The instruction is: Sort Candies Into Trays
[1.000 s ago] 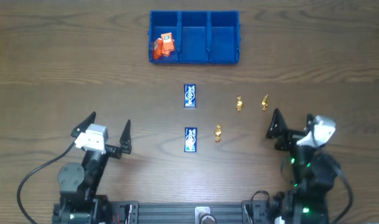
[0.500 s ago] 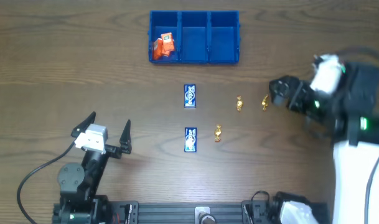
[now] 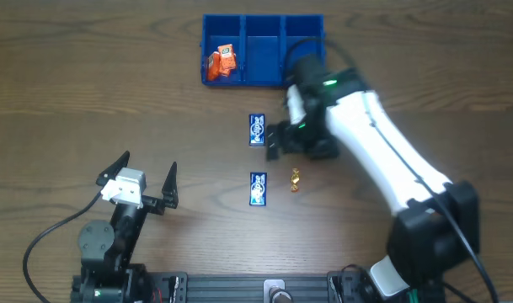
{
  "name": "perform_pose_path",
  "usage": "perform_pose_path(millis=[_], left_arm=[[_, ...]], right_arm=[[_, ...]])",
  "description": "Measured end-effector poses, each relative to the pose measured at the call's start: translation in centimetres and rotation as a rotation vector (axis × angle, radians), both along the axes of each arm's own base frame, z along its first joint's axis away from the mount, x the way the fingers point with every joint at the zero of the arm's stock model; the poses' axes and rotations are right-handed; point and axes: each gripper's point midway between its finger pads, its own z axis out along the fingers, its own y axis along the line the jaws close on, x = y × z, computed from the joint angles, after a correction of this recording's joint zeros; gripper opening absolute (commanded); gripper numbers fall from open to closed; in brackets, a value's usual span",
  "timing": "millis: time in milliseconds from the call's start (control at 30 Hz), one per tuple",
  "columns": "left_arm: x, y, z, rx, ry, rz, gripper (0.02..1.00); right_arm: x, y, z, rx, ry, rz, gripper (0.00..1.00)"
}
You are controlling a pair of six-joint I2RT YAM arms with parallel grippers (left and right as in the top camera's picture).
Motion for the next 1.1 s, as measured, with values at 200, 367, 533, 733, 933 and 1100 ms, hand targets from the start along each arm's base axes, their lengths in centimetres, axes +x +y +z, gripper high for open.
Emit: perform_pose_path(millis=[200, 367, 533, 733, 933, 1100], left_arm=[[0.0, 0.0, 0.0, 0.000, 0.000, 0.000, 0.998], [0.0, 0.0, 0.0, 0.000, 0.000, 0.000, 0.998], [0.0, 0.0, 0.0, 0.000, 0.000, 0.000, 0.998], [0.0, 0.0, 0.0, 0.000, 0.000, 0.000, 0.998], [0.0, 0.0, 0.0, 0.000, 0.000, 0.000, 0.998], [0.0, 0.0, 0.0, 0.000, 0.000, 0.000, 0.998]], right_arm=[[-3.1, 2.4, -2.4, -0.131, 0.084, -0.005, 0.998], [-4.6, 3.7, -4.1, -0.200, 0.117, -0.023, 0.998], [-5.0, 5.5, -6.3, -0.230, 0.125, -0.043, 0.998], [-4.6, 6.6, -8.7, -0.256, 0.115, -0.093, 0.998], [-4.1, 6.3, -9.4, -0.286, 0.099, -0.130, 0.998], [-3.9, 6.0, -10.3, -0.319, 0.096, -0.141, 0.998]])
